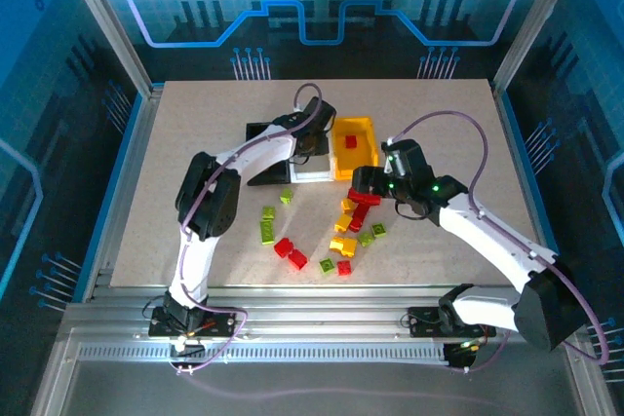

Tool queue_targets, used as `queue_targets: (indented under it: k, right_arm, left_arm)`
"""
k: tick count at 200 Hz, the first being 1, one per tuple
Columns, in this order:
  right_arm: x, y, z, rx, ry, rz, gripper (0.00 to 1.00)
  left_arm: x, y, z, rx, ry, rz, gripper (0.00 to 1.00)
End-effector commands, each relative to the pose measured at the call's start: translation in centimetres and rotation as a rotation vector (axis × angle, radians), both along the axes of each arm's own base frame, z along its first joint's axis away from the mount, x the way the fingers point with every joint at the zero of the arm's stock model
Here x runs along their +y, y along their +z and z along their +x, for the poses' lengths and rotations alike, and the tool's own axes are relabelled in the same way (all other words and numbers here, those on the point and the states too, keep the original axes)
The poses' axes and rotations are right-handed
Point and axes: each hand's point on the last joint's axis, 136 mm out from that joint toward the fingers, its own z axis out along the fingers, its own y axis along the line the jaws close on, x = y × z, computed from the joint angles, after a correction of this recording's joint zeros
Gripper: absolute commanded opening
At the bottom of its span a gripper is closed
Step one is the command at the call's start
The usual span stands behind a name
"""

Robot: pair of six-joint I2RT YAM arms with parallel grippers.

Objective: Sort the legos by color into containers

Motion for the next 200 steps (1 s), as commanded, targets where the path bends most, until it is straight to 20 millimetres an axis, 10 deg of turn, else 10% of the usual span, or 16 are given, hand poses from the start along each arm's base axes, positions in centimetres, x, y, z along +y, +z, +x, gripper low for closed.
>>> queue_targets:
  k: [1,55,105,200]
  right_arm:
    - [-1.0,-1.9,-1.5,0.078,-0.012,-0.01,0.82]
    - [-1.5,-4.1,-2.6,0.162,-0.029,-0.043,0.83]
    - [-2.0,-7.0,-1.0,0.219,-0.06,-0.113,0.8]
    - [-2.7,-9.9,3.0,0.232,-0.106,-0.195,0.68]
  left_arm:
    - [-0.4,0.7,0.2,0.011,-0.023,0.009,0.49]
    - [-2.2,5.8,-0.9,-0.061,-0.054,-0.142,0.78]
    - [-4.7,10.9,-7.0,-0.125,-0.173,-0.282,0.99]
    - [1.6,7.0,-18.8,-0.075,-0.119,-0.329,0.99]
